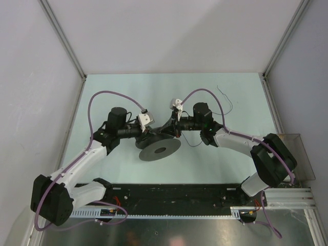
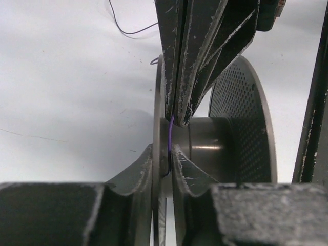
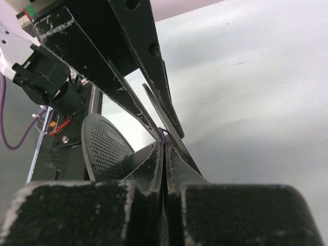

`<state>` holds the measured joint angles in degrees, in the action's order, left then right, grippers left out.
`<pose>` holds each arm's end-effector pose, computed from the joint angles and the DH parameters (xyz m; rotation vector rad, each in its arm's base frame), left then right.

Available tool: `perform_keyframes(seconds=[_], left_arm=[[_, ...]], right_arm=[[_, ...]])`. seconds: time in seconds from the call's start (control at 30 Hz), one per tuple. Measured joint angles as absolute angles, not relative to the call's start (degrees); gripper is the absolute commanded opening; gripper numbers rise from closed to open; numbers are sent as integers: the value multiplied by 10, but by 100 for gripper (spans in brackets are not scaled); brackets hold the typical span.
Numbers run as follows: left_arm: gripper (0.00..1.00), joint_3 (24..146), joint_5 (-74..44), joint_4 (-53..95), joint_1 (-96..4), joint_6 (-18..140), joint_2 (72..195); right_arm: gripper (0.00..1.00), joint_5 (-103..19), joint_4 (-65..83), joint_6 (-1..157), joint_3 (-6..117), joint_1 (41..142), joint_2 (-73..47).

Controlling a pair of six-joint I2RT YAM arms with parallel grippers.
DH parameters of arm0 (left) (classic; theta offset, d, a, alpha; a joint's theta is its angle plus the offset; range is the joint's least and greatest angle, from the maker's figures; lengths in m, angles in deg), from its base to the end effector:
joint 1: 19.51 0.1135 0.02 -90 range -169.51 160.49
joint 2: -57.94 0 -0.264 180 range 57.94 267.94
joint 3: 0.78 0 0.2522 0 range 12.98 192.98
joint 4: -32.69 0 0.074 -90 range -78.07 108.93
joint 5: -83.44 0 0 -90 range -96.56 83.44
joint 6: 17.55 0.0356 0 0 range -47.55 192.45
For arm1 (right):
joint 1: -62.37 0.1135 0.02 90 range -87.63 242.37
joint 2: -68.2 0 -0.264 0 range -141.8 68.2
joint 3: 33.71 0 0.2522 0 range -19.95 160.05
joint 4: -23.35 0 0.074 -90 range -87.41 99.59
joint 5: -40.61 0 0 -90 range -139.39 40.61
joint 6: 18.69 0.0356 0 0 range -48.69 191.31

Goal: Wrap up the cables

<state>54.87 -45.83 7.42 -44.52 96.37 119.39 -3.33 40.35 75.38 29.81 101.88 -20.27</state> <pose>0.2005 -0.1184 0.2675 1.2060 1.6684 -0.7308 0.2455 0.2357 0.2574 -1.1266 1.4411 1.2313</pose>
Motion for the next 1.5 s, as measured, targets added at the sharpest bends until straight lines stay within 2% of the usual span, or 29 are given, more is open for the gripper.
perform_keyframes(seconds=[0.13, 0.33, 0.4, 0.53, 0.67, 0.87, 1.13, 1.3, 1.4, 1.5], left_arm=[[26, 549, -457, 75, -450, 964, 1207], [4, 549, -450, 81, -461, 963, 1221], [1, 549, -445, 84, -461, 963, 1222], [0, 549, -444, 84, -461, 959, 1222], [0, 549, -445, 85, -461, 959, 1222], [0, 549, -450, 95, -456, 961, 1222], [0, 549, -464, 104, -455, 969, 1222], [0, 549, -464, 109, -452, 971, 1222], [0, 549, -461, 98, -441, 975, 1222], [0, 549, -460, 98, -433, 976, 1222]], right_arm=[[0, -36, 403, 754, 298, 1018, -204], [0, -35, 403, 754, 298, 1016, -207], [0, -32, 402, 754, 297, 1016, -208], [0, -30, 403, 753, 297, 1014, -209], [7, -25, 399, 752, 297, 1010, -209], [1, -7, 366, 726, 297, 995, -208], [0, 18, 332, 676, 297, 978, -199], [8, 26, 314, 663, 297, 964, -196], [2, 22, 294, 655, 297, 943, -193], [0, 21, 287, 652, 297, 926, -192]])
